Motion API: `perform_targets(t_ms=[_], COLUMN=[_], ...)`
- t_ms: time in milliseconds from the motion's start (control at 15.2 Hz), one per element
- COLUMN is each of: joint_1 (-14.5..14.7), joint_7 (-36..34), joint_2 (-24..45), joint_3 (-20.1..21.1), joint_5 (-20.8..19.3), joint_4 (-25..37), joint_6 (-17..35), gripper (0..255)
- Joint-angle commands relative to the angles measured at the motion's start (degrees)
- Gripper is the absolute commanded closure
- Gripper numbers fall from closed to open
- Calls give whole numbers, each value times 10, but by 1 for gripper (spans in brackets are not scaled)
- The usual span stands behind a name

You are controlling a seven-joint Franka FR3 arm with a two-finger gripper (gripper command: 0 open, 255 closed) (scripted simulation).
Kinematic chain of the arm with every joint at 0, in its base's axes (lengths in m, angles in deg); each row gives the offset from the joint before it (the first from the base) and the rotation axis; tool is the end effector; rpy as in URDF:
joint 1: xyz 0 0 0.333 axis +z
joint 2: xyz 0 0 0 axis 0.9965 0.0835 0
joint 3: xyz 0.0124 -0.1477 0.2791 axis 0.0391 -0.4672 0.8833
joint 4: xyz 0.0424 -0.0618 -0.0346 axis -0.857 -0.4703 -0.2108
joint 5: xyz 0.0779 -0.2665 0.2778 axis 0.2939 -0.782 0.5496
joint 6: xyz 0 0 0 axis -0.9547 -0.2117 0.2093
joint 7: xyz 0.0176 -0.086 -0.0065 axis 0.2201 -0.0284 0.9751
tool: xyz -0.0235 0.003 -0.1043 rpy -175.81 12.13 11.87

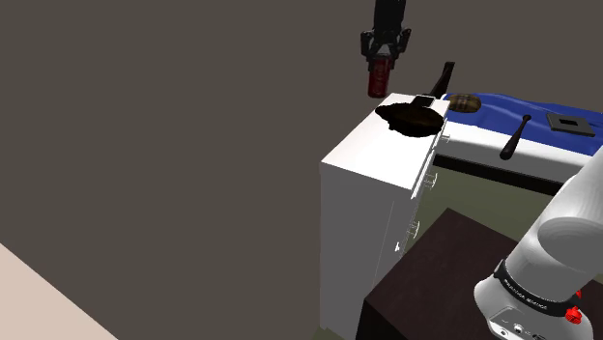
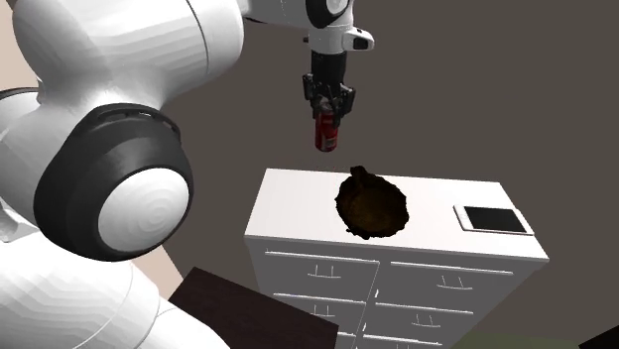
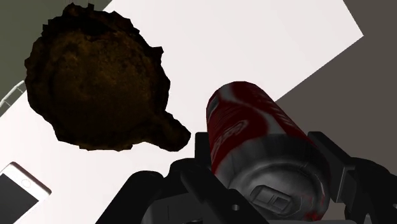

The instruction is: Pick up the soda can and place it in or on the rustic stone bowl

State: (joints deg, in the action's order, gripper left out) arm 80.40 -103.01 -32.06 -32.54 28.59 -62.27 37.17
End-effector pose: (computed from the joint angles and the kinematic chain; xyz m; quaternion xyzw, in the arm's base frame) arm 0.5202 -0.1009 0.6390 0.9777 -0.2102 0.0003 0.0010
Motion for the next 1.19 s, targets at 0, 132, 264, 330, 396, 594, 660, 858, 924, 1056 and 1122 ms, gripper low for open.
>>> perform_targets(t_ms=[0, 132, 264, 330, 396, 594, 660, 858, 924, 1056, 1122], joint_1=[-6, -19, -31, -38, -44, -64, -70, -77, -77, -77, -77], joint_7=[13, 41, 68, 82, 96, 139, 153, 168, 167, 166, 166], joint_2=[0, -2, -2, -1, 0, 9, 13, 12, 9, 4, 1], joint_3=[-7, -22, -37, -44, -52, -75, -82, -90, -90, -89, -89], joint_5=[0, -2, -3, -3, -4, -3, -2, -3, -4, -5, -6], joint_4=[9, 13, 19, 24, 29, 49, 57, 43, 32, 10, -1], joint_6=[-9, -15, -21, -24, -28, -39, -43, -30, -22, -5, 3], gripper=[255, 255, 255, 255, 255, 255, 255, 255, 255, 255, 255])
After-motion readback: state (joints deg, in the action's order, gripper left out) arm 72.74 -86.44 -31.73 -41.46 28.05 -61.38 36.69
